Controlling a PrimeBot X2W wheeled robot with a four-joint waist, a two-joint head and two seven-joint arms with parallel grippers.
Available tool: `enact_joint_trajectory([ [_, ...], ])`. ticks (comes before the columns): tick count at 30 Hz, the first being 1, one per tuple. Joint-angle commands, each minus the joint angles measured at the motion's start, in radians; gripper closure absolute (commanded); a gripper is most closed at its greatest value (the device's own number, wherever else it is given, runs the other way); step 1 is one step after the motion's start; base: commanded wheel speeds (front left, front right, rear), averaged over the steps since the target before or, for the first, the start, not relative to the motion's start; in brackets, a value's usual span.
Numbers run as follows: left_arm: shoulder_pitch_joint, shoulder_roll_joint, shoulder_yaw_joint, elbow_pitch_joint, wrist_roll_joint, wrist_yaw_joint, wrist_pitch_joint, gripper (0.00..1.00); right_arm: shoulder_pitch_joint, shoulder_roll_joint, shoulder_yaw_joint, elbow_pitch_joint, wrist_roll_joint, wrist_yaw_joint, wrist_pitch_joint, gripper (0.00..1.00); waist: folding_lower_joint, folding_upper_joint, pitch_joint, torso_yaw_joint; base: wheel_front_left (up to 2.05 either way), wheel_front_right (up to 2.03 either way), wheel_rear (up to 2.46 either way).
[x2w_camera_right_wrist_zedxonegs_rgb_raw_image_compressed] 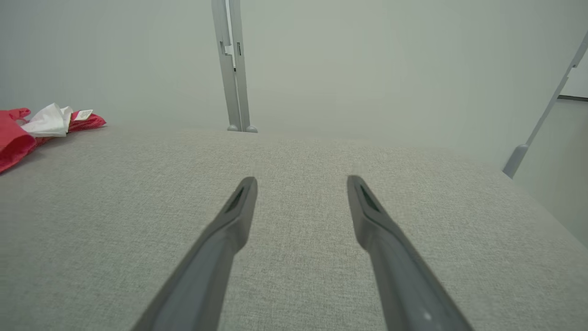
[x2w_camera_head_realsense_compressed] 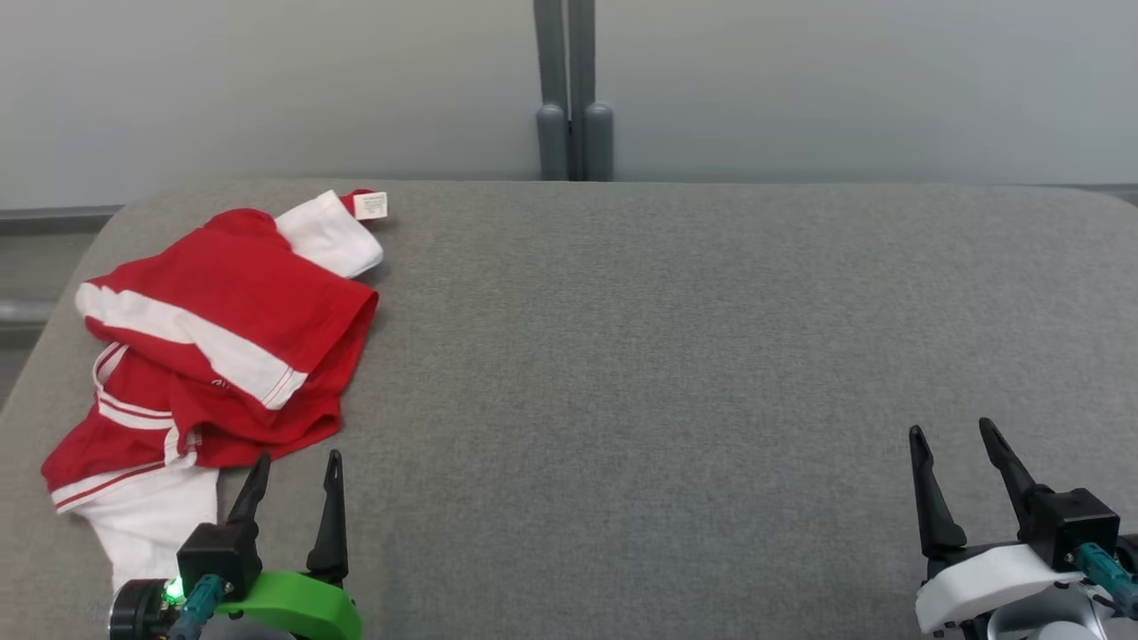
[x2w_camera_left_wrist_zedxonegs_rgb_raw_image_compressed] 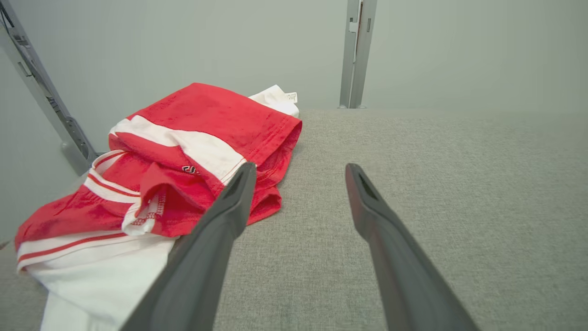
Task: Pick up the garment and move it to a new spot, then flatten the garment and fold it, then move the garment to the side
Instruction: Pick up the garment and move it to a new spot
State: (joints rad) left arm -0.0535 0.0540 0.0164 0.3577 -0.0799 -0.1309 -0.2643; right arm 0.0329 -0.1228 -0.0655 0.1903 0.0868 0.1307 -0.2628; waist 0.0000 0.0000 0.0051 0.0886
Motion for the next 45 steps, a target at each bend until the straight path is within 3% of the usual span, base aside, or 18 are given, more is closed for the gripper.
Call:
enact_joint_trajectory([
  [1,0.009,0.002,0.001,0.003,-0.007,0.001,0.000,0.00,0.011,-0.003,0.004,0.000,0.006,0.000,-0.003,0.00,0.0000,0.0000,-0.021,0.109,0.00,0.00,0.00],
  [8,0.042,0.008,0.045,-0.005,-0.004,0.004,0.000,0.00,-0.022,0.004,0.070,0.017,0.009,0.000,-0.003,0.00,0.0000,0.0000,-0.040,0.270,0.00,0.00,0.00],
  [15,0.060,0.007,0.087,-0.030,-0.009,0.003,0.000,0.00,-0.039,0.014,0.103,0.021,0.011,0.000,-0.003,0.00,0.0000,0.0000,-0.031,0.307,0.00,0.00,0.00],
  [24,-0.075,-0.001,0.047,-0.052,-0.038,0.001,0.000,0.00,-0.100,-0.030,0.090,-0.024,0.017,0.000,-0.003,0.00,0.0000,0.0000,0.123,0.233,0.00,0.00,0.00],
  [28,-0.225,-0.004,-0.020,0.069,-0.062,0.001,0.007,0.00,-0.161,-0.069,0.092,-0.046,0.014,0.000,-0.003,0.00,0.0000,0.0000,0.239,0.190,0.00,0.00,0.00],
  [32,-0.426,0.000,-0.097,0.200,-0.082,0.001,0.084,0.00,-0.247,-0.105,0.109,-0.070,0.023,0.000,-0.003,0.00,0.0000,0.0000,0.373,0.138,0.00,0.00,0.00],
  [37,-0.628,0.065,-0.182,0.342,-0.091,0.001,0.184,0.00,-0.324,-0.115,0.136,-0.078,0.033,0.000,-0.003,0.00,0.0000,0.0000,0.483,0.071,0.00,0.00,0.00],
  [44,-0.745,0.155,-0.170,0.529,-0.096,0.014,0.247,0.00,-0.345,-0.087,0.145,-0.069,0.046,0.000,-0.003,0.00,0.0000,0.0000,0.493,0.000,0.00,0.00,0.00],
  [45,-0.750,0.160,-0.164,0.557,-0.103,0.018,0.258,0.53,-0.341,-0.082,0.143,-0.068,0.046,0.000,-0.003,0.00,0.0000,0.0000,0.486,-0.008,0.00,0.00,0.00],
])
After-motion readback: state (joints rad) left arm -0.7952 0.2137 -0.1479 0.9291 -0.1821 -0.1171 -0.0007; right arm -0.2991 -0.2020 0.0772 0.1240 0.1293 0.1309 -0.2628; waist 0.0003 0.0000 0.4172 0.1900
